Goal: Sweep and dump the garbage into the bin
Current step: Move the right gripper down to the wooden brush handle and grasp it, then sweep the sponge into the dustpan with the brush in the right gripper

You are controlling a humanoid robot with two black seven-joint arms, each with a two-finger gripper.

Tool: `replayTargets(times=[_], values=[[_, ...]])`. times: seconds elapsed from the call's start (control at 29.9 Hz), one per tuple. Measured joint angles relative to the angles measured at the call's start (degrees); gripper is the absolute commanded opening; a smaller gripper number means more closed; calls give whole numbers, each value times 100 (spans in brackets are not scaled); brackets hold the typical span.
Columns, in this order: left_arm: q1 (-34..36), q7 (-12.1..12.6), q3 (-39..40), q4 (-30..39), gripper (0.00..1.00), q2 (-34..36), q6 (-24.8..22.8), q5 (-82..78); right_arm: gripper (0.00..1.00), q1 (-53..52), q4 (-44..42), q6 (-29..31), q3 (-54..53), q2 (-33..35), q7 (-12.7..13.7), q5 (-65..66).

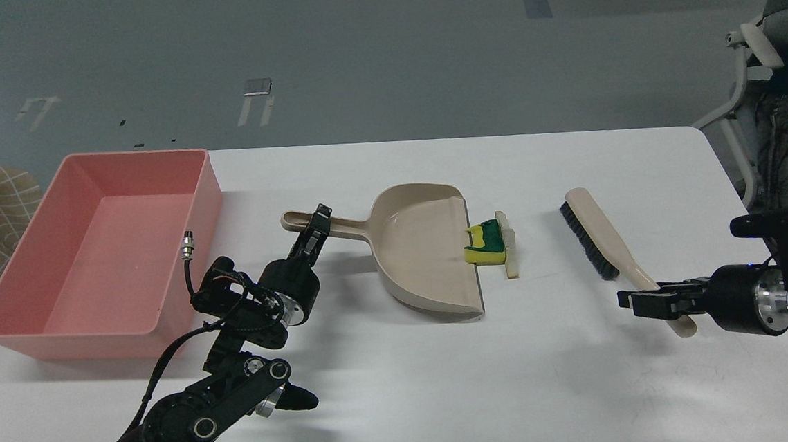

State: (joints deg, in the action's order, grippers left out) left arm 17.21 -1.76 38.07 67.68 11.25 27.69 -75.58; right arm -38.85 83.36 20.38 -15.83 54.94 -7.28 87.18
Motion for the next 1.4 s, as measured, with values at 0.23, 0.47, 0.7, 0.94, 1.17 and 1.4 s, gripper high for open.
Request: replayTargets(times=[0.23, 0.47, 0.7, 0.94, 1.17, 1.4], values=[[2, 0, 0, 0, 0, 0, 0, 0, 49, -12, 25, -4, 2, 7, 89, 10], [10, 0, 7, 0, 0, 0, 0, 0, 24, -13, 69, -8, 2, 32, 291, -9], [9, 0, 8, 0, 0, 2, 0, 2, 0, -14, 157, -5, 2, 45, 431, -33], [5, 0, 8, 0, 0, 16, -1, 9, 0, -49, 303, 136, -52, 59, 567, -68], [10, 0, 8, 0, 0, 7, 0, 9, 0, -398, 263, 197, -95, 17, 645, -80], [12, 0, 8, 0, 0, 7, -1, 9, 0, -374, 151, 296, -34, -367, 676, -90]])
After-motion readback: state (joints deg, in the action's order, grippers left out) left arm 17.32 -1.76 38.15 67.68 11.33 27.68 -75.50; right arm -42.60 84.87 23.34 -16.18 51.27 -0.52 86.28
